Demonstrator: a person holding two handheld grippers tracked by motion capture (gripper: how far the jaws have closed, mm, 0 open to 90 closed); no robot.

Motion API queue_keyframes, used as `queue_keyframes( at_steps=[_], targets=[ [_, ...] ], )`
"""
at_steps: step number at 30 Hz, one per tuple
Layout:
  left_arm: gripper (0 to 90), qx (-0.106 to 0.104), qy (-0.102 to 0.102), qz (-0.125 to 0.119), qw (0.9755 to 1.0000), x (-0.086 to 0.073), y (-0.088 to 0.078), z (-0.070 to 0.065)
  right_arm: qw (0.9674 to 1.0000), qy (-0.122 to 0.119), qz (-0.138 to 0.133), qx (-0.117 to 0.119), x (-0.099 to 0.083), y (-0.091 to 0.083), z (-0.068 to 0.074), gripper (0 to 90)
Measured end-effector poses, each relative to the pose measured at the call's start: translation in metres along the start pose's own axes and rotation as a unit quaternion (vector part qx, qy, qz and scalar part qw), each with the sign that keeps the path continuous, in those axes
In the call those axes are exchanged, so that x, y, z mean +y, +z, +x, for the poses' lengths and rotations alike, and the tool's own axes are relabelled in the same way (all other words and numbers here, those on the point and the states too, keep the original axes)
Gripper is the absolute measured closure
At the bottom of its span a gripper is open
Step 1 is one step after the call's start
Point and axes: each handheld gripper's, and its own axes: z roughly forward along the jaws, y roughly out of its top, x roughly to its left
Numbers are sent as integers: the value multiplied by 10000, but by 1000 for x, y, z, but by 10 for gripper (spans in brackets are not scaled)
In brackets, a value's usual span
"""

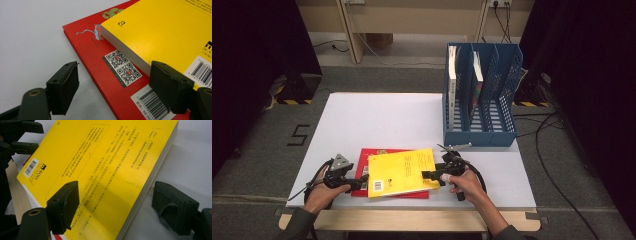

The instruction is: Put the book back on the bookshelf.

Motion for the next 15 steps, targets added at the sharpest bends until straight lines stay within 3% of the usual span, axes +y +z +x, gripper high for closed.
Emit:
queue_keyframes(
  at_steps=[4,11,15],
  targets=[
    [210,101,45,14,9999,0,0,2,9999,16,-130,-37,0,3,-1,249],
    [190,201,-45,47,9998,-2,4,-1,9994,80,-246,-230,-2,6,5,241],
    [236,132,-92,50,9999,-2,3,-2,9983,171,-428,-349,-5,7,7,283]
  ],
)
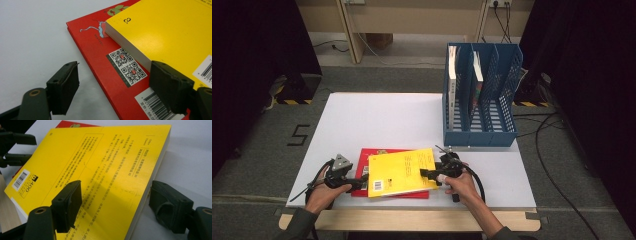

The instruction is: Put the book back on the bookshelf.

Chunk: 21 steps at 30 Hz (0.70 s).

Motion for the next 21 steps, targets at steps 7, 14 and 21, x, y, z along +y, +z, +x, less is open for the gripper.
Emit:
queue_keyframes(
  at_steps=[7,14,21],
  targets=[
    [416,-84,61,8,9999,1,-2,-6,9980,506,-291,223,-5,-3,-11,420],
    [411,-37,105,6,9999,2,-2,-8,9930,736,-626,681,5,-15,-15,541],
    [498,-78,172,-43,9998,2,-1,-13,9957,345,-569,644,30,-28,-5,620]
  ],
)
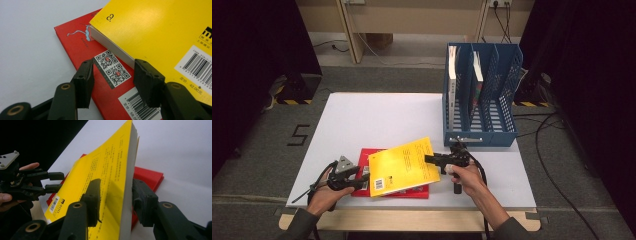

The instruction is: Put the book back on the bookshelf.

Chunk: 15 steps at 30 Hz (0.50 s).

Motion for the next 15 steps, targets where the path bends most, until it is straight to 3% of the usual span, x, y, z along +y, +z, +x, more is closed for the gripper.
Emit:
queue_keyframes(
  at_steps=[5,9,13,15],
  targets=[
    [493,-29,35,-64,10000,1,3,-5,9990,-403,112,-125,31,-5,14,639],
    [461,-18,19,-89,10000,1,4,-5,9944,-990,292,-222,55,-7,34,656],
    [453,-2,19,-130,9999,1,5,-7,9906,-1240,488,-317,70,-6,48,655],
    [453,-2,44,-131,9999,1,5,-8,9906,-1207,566,-318,76,-4,50,650]
  ],
)
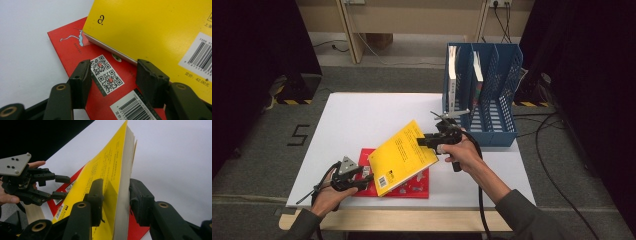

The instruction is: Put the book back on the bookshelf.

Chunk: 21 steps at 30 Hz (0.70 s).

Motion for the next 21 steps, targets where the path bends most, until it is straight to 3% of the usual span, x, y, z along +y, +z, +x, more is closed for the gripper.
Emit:
queue_keyframes(
  at_steps=[4,7,11,16,18,21],
  targets=[
    [423,-8,-24,-17,10000,0,2,1,9995,173,144,236,5,6,-2,650],
    [354,40,24,11,10000,2,4,1,9987,89,430,269,7,14,2,658],
    [275,59,-71,5,10000,1,5,5,9982,-139,432,388,15,8,9,700],
    [214,-23,-48,-16,10000,1,5,6,9970,-455,551,304,23,6,18,711],
    [136,-80,-66,-39,9999,1,3,8,9965,-602,534,231,27,5,21,716],
    [151,-26,-147,-134,9998,1,1,14,9957,-703,569,178,35,-2,23,724]
  ],
)
